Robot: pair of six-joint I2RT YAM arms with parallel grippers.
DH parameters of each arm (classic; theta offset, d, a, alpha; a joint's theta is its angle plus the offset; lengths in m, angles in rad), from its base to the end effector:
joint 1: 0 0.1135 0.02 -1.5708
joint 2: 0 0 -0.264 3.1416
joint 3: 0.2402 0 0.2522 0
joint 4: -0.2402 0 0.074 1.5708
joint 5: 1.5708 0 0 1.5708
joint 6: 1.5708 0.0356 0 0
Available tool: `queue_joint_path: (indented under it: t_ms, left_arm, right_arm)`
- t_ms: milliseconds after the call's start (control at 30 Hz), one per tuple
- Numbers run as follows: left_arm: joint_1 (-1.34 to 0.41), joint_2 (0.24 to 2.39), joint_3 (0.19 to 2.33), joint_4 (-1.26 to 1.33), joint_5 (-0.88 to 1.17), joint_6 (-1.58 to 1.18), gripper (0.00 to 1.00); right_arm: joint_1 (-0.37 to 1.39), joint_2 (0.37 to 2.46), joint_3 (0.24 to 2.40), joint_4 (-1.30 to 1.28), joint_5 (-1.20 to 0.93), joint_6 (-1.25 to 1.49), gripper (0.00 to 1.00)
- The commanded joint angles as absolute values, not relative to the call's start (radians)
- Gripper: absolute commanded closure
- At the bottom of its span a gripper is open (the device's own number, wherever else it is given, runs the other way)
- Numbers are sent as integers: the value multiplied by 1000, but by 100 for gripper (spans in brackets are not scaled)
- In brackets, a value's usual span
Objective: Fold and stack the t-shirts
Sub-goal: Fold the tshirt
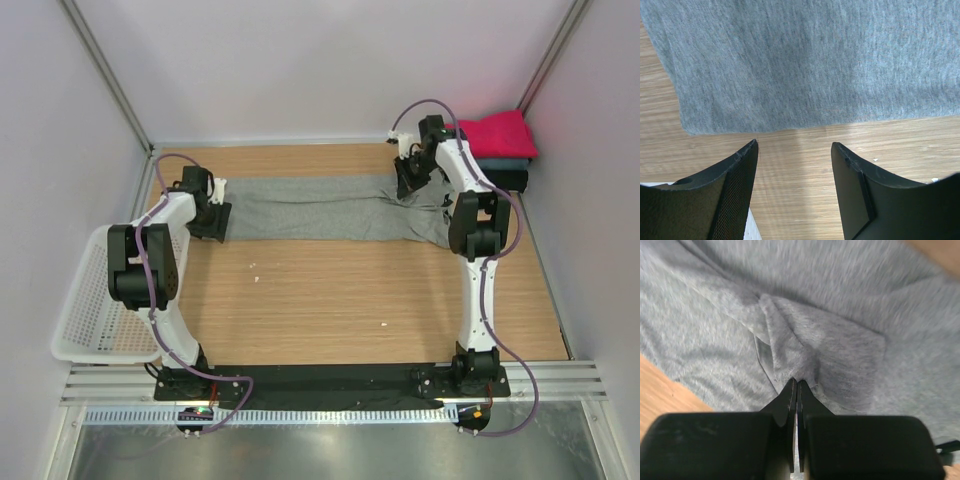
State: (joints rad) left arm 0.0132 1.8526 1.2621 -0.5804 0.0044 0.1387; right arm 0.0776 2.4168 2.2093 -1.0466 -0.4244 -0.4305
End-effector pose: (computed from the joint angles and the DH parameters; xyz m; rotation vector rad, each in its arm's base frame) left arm 0.3729 0.0048 0.1796 0.1732 2.7368 0.0361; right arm 0.5002 0.0536 0.1956 -0.7729 2.6050 0.4998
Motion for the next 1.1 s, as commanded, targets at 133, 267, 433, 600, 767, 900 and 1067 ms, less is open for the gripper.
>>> queue_joint_path:
  t_ms: [133,267,433,600,767,900,1067]
  left_arm:
    - [9,1848,1253,-574,14,135,38]
    - [9,1842,1247,-574,11,137,38]
    - [9,1839,1247,-575,14,135,38]
    - [9,1822,1241,-572,12,137,38]
    - [9,1824,1239,-571,23,137,38]
    - [9,1827,1236,-566,31,135,38]
    - [9,1827,1236,-566,29,140,38]
  right_arm:
    - [156,2445,2397,-931,-315,-403,97]
    - [175,2468,2402,-864,-281,-377,95]
    - [176,2450,2349,-764,-215,-313,53]
    - [173,2217,2102,-594,-155,-268,47]
    - [172,2085,1963,-595,-161,-261,47]
    - [169,2036,1884,-605,-166,-268,47]
    - [164,2074,1893,-672,-163,-278,47]
